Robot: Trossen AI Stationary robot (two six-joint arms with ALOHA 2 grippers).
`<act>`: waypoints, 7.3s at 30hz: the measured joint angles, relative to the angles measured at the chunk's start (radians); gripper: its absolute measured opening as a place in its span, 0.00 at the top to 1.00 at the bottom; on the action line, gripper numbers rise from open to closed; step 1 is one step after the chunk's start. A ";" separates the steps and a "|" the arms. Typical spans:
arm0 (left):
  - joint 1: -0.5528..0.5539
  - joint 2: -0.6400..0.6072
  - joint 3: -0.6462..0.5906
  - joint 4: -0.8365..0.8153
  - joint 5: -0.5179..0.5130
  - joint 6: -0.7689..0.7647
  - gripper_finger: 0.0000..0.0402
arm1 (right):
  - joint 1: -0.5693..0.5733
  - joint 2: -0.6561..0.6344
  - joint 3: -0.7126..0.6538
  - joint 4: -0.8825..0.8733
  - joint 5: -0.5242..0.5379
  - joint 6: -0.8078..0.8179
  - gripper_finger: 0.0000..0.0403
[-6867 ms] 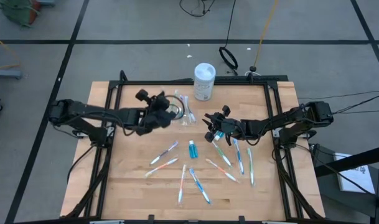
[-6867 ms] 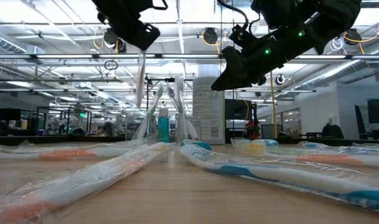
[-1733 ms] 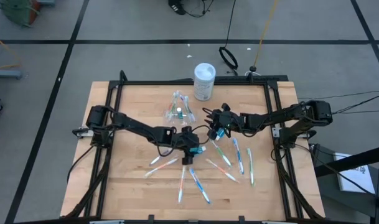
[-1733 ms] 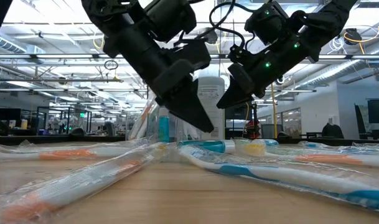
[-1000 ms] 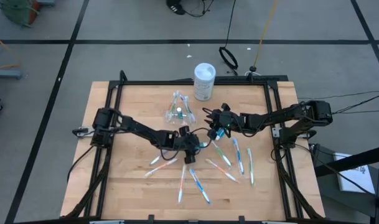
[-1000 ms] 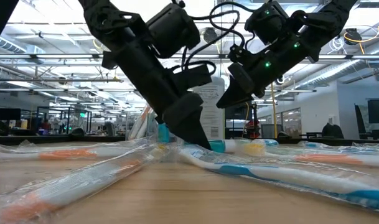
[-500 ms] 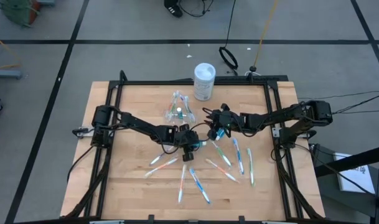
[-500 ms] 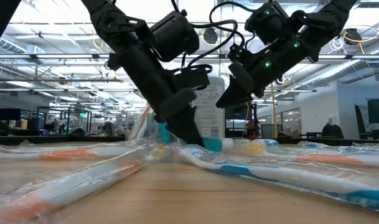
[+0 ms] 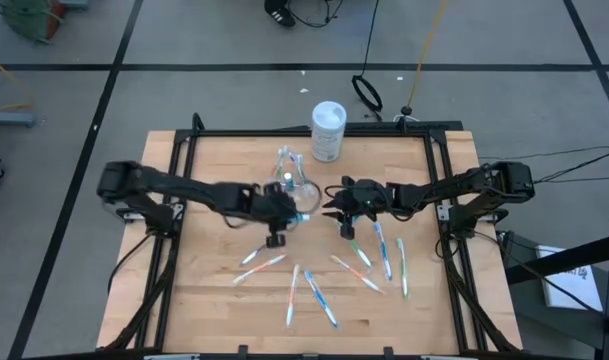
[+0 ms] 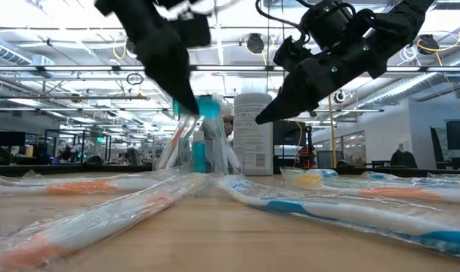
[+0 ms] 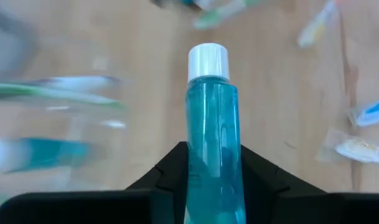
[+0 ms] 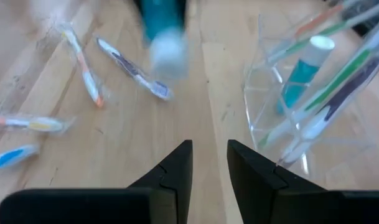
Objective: Pick & Place toothbrushing station
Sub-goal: Put the blue mouthwash into the transparent organizer, then put the blue toothbrush into the transparent organizer
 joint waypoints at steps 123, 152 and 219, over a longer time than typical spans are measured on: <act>0.329 -0.121 -0.620 1.117 0.119 0.016 0.62 | -0.162 0.023 0.000 0.438 -0.003 0.038 0.77; 0.309 -0.319 -0.617 1.007 0.124 0.141 0.62 | 0.194 0.014 0.277 -0.987 0.127 0.765 0.77; 0.176 -0.319 -0.617 0.883 0.125 0.064 0.62 | -0.042 0.194 0.027 0.986 0.337 -0.204 1.00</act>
